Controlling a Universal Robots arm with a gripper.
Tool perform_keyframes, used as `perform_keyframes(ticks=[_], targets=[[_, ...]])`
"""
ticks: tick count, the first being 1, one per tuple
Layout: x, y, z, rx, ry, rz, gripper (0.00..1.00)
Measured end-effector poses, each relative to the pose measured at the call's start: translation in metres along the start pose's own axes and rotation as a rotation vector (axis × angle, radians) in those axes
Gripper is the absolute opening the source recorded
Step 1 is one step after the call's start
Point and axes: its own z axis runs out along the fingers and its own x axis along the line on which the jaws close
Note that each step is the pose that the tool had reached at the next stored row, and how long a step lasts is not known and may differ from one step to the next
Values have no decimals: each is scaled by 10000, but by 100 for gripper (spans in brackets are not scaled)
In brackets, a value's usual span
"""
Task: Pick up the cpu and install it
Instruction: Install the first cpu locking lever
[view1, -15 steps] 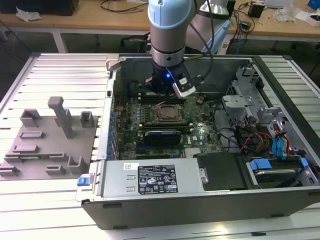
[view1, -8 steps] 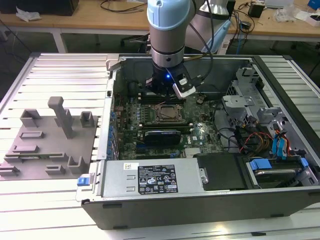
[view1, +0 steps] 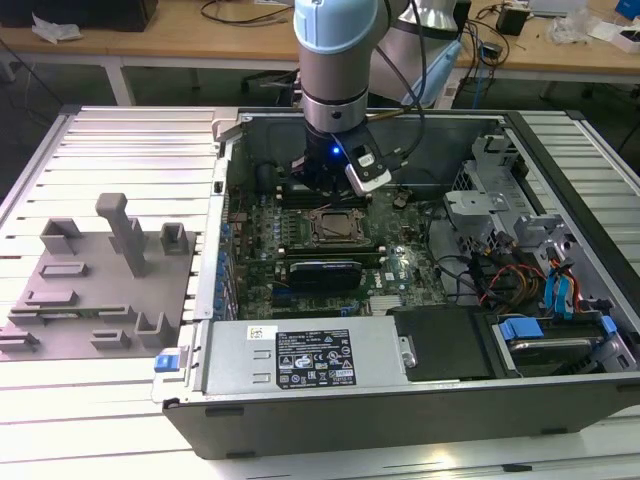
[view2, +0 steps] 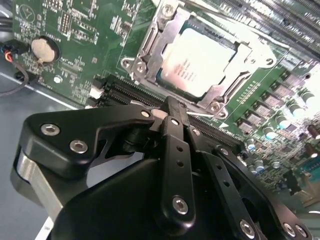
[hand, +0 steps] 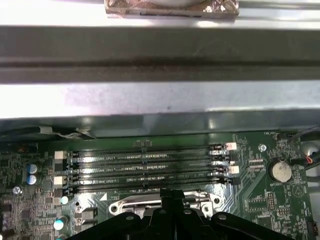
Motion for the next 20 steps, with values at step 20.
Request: perform_keyframes(ticks=[20], targets=[[64, 198, 117, 718, -439, 1387, 11]])
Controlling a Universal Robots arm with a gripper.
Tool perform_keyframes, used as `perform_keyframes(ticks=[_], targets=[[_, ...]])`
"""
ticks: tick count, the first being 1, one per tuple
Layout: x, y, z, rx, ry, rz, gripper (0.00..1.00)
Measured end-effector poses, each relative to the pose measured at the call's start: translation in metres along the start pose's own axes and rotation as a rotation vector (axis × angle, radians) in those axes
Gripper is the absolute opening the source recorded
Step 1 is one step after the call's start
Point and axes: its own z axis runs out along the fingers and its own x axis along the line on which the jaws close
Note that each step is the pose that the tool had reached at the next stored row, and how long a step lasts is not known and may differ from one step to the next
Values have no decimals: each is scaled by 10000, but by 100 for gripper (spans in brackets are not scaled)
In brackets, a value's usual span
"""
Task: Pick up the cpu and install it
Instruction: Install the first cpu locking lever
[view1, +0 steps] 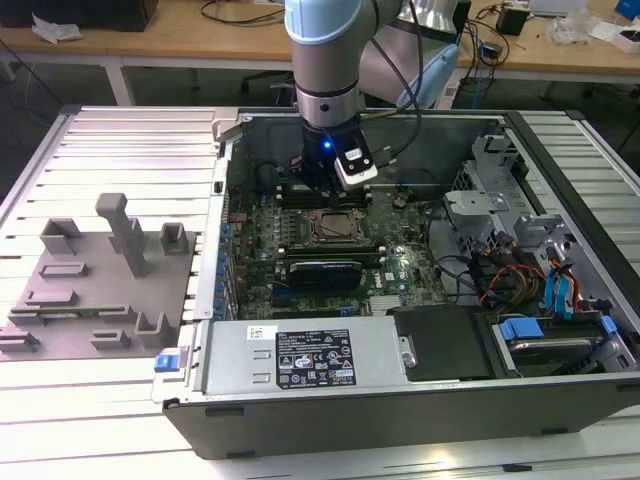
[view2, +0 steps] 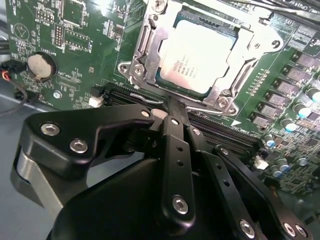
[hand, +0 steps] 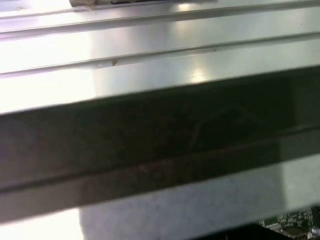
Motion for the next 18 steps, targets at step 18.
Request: perform_keyframes(ticks=[18], targets=[[55, 52, 20, 36, -434, 615, 11]])
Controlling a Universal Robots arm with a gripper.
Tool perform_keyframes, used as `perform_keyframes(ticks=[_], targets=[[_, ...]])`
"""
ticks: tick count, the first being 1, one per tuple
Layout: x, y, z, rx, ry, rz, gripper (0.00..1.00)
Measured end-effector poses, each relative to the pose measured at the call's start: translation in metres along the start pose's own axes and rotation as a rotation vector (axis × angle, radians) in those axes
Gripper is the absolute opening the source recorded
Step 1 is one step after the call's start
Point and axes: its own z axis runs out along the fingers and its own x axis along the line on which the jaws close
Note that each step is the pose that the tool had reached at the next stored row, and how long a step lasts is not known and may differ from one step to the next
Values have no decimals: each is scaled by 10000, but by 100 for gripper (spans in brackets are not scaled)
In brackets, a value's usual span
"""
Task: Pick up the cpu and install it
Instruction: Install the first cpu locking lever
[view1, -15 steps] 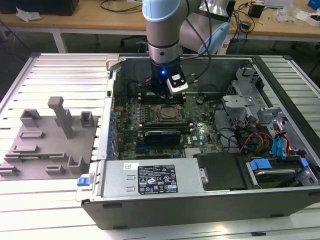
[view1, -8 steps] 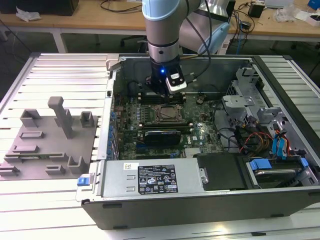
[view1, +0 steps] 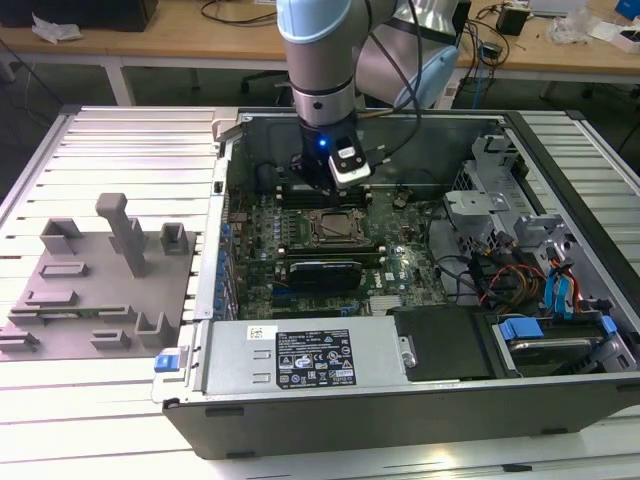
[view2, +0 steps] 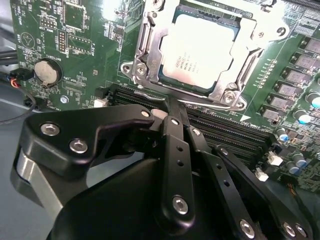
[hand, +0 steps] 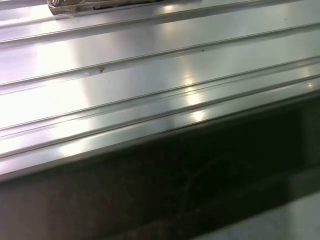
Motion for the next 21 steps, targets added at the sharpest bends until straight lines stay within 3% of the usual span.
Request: perform_keyframes(ticks=[2, 8, 17, 21], targets=[[8, -2, 4, -14, -70, 28, 11], [13, -5, 18, 38, -109, 350, 11], [34, -12, 62, 37, -220, 502, 11], [35, -14, 67, 48, -229, 529, 11]])
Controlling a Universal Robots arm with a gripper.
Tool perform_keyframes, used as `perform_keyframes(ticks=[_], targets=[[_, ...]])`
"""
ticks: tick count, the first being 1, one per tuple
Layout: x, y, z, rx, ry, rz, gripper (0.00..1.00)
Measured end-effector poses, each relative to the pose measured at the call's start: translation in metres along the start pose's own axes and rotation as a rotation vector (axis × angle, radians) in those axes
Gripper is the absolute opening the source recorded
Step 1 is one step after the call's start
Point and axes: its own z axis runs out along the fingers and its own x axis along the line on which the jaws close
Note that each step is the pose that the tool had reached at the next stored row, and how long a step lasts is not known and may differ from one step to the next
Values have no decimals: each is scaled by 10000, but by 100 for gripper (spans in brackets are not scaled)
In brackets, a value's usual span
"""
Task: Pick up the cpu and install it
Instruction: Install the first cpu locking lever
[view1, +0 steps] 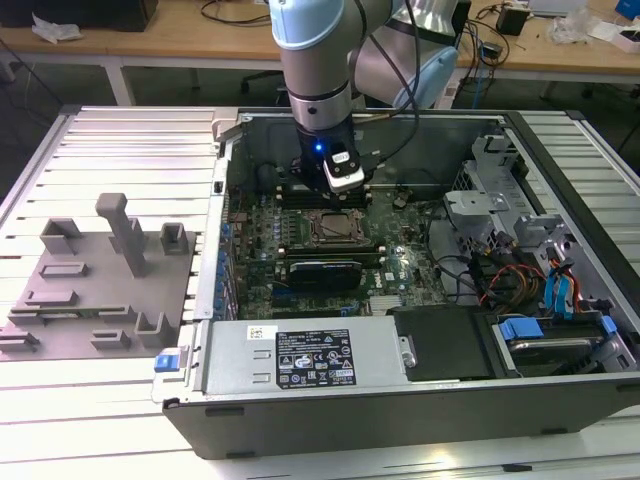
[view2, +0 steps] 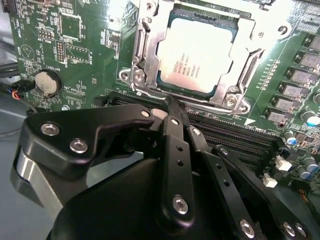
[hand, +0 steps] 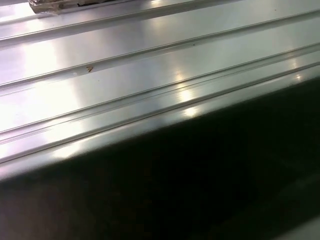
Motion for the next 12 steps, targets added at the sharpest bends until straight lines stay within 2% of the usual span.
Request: perform_keyframes(ticks=[12], targets=[[-97, 31, 23, -3, -3, 5, 11]])
